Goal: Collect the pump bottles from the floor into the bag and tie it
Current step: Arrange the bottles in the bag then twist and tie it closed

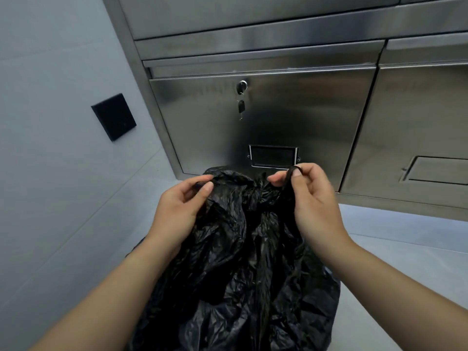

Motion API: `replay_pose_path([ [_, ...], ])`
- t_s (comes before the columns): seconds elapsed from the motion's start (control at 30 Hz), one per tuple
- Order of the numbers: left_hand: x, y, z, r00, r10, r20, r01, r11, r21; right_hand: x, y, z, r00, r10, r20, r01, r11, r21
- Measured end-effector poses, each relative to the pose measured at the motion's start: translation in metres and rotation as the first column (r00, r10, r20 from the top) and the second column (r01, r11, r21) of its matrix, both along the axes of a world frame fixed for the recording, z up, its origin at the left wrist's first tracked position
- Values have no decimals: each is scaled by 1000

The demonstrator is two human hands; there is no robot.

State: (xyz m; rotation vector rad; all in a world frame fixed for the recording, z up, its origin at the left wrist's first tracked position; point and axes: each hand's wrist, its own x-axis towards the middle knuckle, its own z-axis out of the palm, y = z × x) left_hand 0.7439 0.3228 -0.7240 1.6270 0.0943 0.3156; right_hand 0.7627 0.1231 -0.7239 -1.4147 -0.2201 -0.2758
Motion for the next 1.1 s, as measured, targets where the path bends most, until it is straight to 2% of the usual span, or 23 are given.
replay_pose_path([
  [0.1,-4,-8,5,998,-41,42,43,998,-39,-5,6,3,997,1,83,1,1000,-18],
  [0.23,-6,-15,19,973,-76,219,52,992,112,-14,9,8,980,64,189,-54,997,-59],
  [0.3,-7,-20,28,955,-120,270,98,991,94,-17,11,11,982,61,181,-58,998,-18],
  [0.37,-9,-27,32,938,-199,285,186,980,73,-15,14,15,994,41,98,-48,997,66],
  [0.47,-11,-30,28,928,-334,165,328,943,65,-7,13,15,991,98,-90,-76,971,227],
  [0.57,-14,-15,14,919,-394,-2,394,919,-26,-1,-2,4,962,227,-149,-199,963,180],
  [0.7,-21,-2,-15,921,-360,-147,366,930,15,-3,-19,-24,903,377,-209,-369,926,74],
  [0.83,-25,28,-30,966,-184,-180,136,959,-249,4,-59,-40,909,262,-324,-256,965,63],
  [0.93,-23,41,-30,979,-84,-185,32,963,-267,10,-83,-41,907,203,-370,-177,979,105],
  [1.03,-13,24,-14,993,-64,-99,34,961,-276,11,-71,-24,943,203,-264,-168,974,151],
  [1.1,-11,6,0,994,-110,-10,107,978,-182,5,-54,-9,953,268,-142,-243,954,174],
])
